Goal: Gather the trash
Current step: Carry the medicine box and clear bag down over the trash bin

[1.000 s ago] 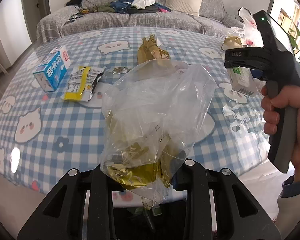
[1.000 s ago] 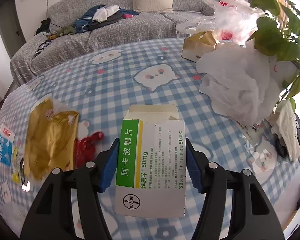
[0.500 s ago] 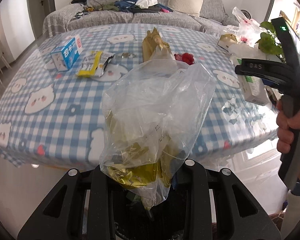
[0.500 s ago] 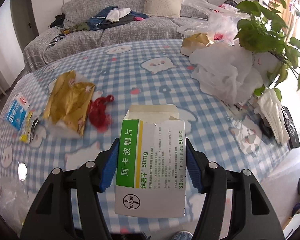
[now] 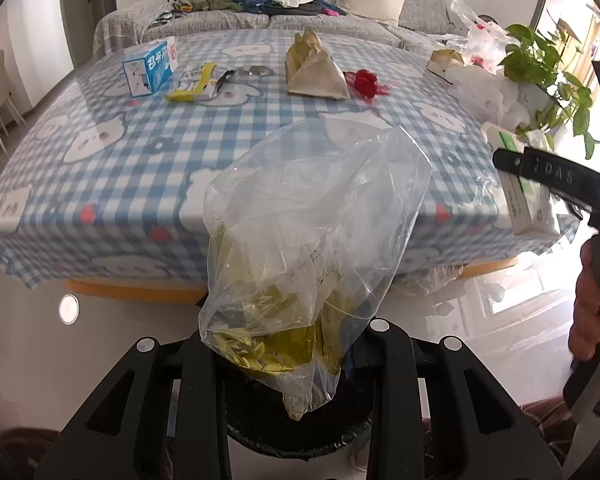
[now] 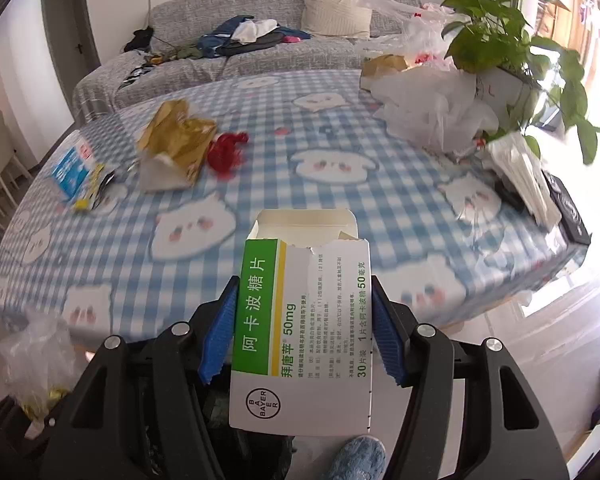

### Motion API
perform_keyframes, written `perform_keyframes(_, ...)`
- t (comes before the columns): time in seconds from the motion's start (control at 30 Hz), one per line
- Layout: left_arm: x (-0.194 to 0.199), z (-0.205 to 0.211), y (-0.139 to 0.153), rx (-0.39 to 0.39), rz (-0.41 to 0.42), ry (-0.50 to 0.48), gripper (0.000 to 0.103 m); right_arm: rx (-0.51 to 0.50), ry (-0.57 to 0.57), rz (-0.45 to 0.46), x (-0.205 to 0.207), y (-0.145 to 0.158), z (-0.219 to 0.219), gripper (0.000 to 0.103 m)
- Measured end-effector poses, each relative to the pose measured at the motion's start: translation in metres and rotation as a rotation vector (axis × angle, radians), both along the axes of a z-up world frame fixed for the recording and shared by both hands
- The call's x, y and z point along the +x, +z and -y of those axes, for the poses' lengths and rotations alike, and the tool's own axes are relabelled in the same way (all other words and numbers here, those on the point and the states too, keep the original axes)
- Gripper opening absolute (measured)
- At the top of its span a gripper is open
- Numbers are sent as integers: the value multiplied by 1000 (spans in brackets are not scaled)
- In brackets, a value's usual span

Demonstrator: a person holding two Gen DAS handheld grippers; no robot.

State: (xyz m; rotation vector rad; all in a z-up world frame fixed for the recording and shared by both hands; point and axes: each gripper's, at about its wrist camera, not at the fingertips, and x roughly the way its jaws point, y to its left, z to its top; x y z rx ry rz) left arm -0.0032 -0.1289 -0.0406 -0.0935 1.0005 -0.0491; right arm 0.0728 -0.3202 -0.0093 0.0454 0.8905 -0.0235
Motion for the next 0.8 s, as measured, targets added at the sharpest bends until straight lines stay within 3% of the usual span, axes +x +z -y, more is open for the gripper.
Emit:
perform_keyframes(0.2, -27, 3, -21, -20, -14, 1, 29, 23, 17, 12, -45, -24, 5, 59)
perform_keyframes(0.37, -44, 6, -46, -25, -35, 8, 29, 20, 24, -31, -64, -60, 7, 59)
perform_keyframes(0.6, -46, 6, -92, -4, -89, 33, 29, 7, 60, -115, -76, -121, -1, 59)
perform_keyframes(0.8, -35, -1, -130, -4, -140, 61, 29, 5, 55, -141, -78, -145, -3, 59)
